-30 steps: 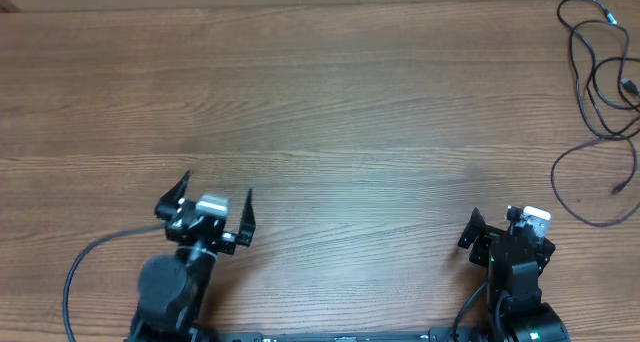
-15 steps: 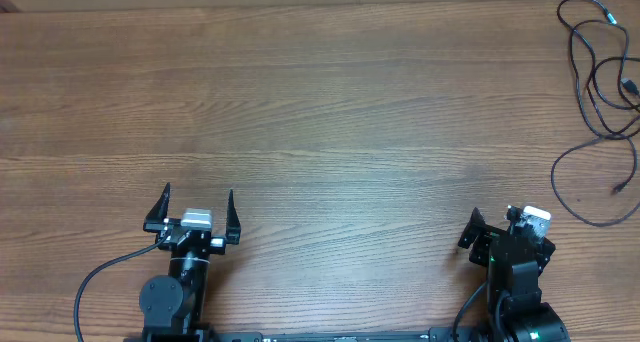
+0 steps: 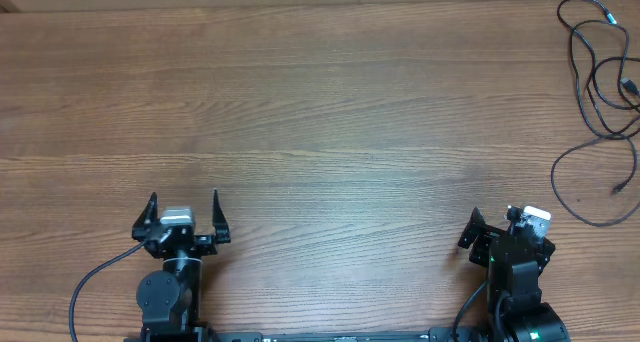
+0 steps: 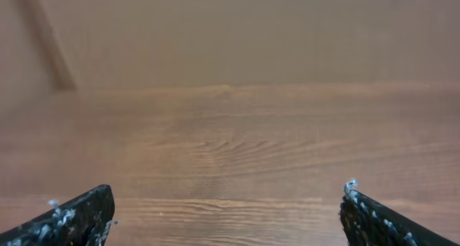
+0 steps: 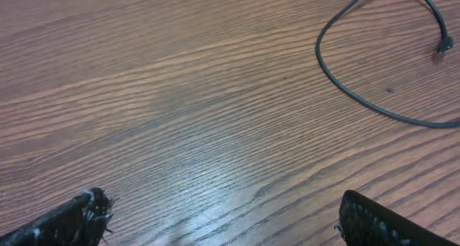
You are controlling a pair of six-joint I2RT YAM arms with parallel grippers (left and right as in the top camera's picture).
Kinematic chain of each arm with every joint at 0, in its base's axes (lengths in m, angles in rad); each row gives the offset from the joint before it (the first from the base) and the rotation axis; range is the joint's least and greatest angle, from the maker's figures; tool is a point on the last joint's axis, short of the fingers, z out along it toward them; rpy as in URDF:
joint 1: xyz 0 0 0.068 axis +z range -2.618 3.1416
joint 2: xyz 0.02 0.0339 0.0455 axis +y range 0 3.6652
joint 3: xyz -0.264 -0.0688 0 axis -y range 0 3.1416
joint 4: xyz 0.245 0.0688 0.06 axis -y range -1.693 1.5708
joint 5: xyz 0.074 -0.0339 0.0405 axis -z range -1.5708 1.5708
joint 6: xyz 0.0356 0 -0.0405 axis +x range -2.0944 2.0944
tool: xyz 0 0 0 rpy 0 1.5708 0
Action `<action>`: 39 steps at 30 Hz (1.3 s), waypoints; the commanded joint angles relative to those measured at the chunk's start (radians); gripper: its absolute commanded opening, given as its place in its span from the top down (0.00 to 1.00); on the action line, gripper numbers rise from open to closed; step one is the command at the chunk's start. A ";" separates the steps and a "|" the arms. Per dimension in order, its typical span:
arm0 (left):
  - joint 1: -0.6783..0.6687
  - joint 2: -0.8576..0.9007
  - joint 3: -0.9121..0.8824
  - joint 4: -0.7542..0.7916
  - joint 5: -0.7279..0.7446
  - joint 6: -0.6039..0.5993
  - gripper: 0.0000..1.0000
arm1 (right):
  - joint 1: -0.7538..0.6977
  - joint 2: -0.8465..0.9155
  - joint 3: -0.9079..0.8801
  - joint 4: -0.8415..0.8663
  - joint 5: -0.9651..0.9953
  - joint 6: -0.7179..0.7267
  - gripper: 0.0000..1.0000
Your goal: Untangle cables
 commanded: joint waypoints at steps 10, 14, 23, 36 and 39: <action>0.010 -0.009 -0.003 0.006 -0.064 -0.136 0.00 | 0.004 -0.005 -0.005 -0.016 0.002 0.005 0.00; 0.010 -0.009 -0.003 0.006 -0.064 -0.136 0.00 | 0.004 -0.005 -0.005 -0.016 0.002 0.005 0.00; 0.010 -0.009 -0.003 0.006 -0.064 -0.136 0.00 | 0.004 -0.005 -0.005 -0.016 0.002 0.005 0.00; 0.010 -0.009 -0.003 0.006 -0.064 -0.136 0.00 | 0.013 -0.005 -0.005 -0.016 0.002 0.005 0.00; 0.010 -0.009 -0.003 0.006 -0.064 -0.136 0.00 | 0.007 -0.016 -0.005 -0.016 0.003 0.005 0.00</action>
